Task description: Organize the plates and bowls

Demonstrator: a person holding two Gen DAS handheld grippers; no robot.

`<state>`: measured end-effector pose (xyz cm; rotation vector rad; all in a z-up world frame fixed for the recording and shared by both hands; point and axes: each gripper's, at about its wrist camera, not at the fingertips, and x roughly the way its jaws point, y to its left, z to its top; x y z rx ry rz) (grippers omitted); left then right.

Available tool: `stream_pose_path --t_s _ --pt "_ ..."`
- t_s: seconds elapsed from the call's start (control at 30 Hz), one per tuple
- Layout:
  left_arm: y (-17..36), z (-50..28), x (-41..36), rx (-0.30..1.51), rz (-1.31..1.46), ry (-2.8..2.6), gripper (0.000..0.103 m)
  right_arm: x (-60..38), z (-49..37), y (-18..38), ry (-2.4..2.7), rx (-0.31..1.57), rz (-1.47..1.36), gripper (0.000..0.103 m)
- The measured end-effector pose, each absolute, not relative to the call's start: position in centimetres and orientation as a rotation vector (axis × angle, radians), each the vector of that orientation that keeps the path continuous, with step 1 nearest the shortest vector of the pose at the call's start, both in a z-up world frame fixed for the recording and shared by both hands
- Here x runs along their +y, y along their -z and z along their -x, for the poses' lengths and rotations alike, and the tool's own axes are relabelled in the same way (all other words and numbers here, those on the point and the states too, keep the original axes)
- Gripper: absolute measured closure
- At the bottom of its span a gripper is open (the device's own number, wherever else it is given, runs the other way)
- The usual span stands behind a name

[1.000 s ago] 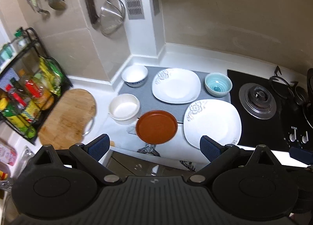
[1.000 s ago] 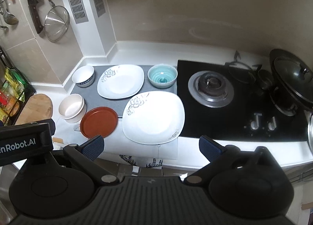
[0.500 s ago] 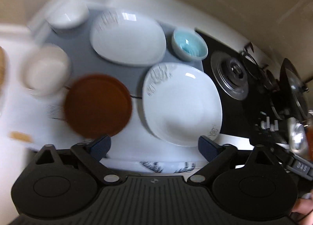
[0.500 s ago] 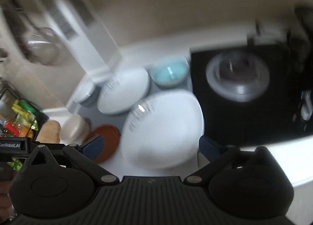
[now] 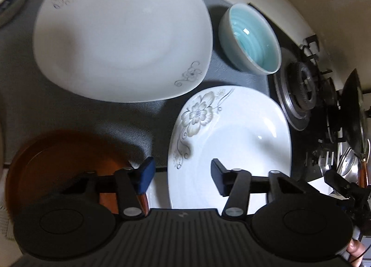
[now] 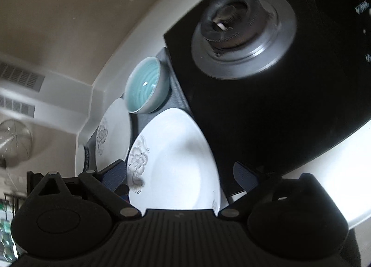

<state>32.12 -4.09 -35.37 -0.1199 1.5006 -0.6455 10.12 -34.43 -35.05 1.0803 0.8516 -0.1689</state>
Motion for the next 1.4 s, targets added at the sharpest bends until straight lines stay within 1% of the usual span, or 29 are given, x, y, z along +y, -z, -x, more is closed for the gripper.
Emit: stream_pose_path --t_s 0.03,0.07,0.1,0.13,0.2,0.23,0.37,0.4,0.43,0.5,0.63,0.73,0.8,0.83,0.9,0.97,1.13,1.2,1.3,1.4 --pt "35.8 -32.2 -4.3 1.507 0.121 0.649 0.055 -34.7 -10.4 35.6 0.167 0.866 -1.071 0.007" --pt "36.2 -32.3 -4.4 1.517 0.126 0.652 0.061 -35.0 -10.7 36.0 0.172 0.885 -1.063 0.009" --pt "36.6 -32.3 -4.5 1.532 0.144 0.647 0.066 -35.2 -10.9 36.5 0.178 0.91 -1.058 0.014" --pt "36.8 -32.4 -4.5 1.535 0.172 0.649 0.067 -35.3 -11.0 37.0 0.183 0.929 -1.056 0.021" --pt "36.9 -32.4 -4.6 1.531 0.178 0.648 0.07 -35.7 -11.3 37.8 0.178 0.949 -1.056 0.027" --pt "36.8 -32.4 -4.7 1.53 0.17 0.652 0.07 -35.8 -11.5 38.1 0.171 0.953 -1.051 0.034" --pt "36.8 -32.6 -4.3 1.525 0.145 0.661 0.083 -35.4 -12.3 39.2 0.118 0.954 -1.038 0.049" --pt "36.9 -32.7 -4.2 1.528 0.145 0.66 0.085 -35.3 -12.5 39.4 0.104 0.96 -1.043 0.059" --pt "36.9 -32.8 -4.2 1.532 0.14 0.663 0.085 -35.1 -12.7 39.6 0.093 0.97 -1.051 0.069" --pt "36.2 -32.5 -4.4 1.518 0.099 0.668 0.085 -34.7 -12.9 39.8 0.084 0.971 -1.059 0.083" --pt "35.5 -31.9 -4.7 1.479 0.036 0.699 0.086 -34.2 -12.3 39.2 0.08 0.956 -1.014 0.085" --pt "36.5 -32.4 -4.2 1.546 0.097 0.711 0.086 -34.7 -11.8 39.4 0.061 0.962 -1.027 0.09" --pt "37.2 -32.4 -4.2 1.575 0.11 0.724 0.086 -35.2 -11.4 39.6 0.052 0.954 -1.065 0.091" --pt "37.2 -32.4 -4.2 1.568 0.122 0.735 0.084 -35.4 -11.4 39.6 0.045 0.962 -1.072 0.09" --pt "37.3 -32.6 -4.1 1.581 0.17 0.74 0.073 -35.3 -11.9 39.9 0.006 1.0 -1.066 0.086" --pt "37.1 -32.6 -4.4 1.576 0.171 0.757 0.069 -34.8 -12.2 40.2 -0.025 1.034 -1.041 0.086" --pt "36.3 -32.0 -4.9 1.561 0.133 0.737 0.069 -34.1 -11.9 38.9 -0.001 0.977 -1.004 0.086" --pt "36.0 -32.1 -4.5 1.555 0.166 0.734 0.069 -33.9 -11.6 37.8 -0.024 0.943 -0.975 0.088" --pt "36.1 -32.1 -3.4 1.579 0.238 0.729 0.07 -33.6 -11.3 36.5 -0.033 0.927 -0.957 0.087" --pt "35.6 -31.7 -3.0 1.568 0.236 0.717 0.07 -33.1 -11.2 35.4 -0.033 0.91 -0.938 0.087"
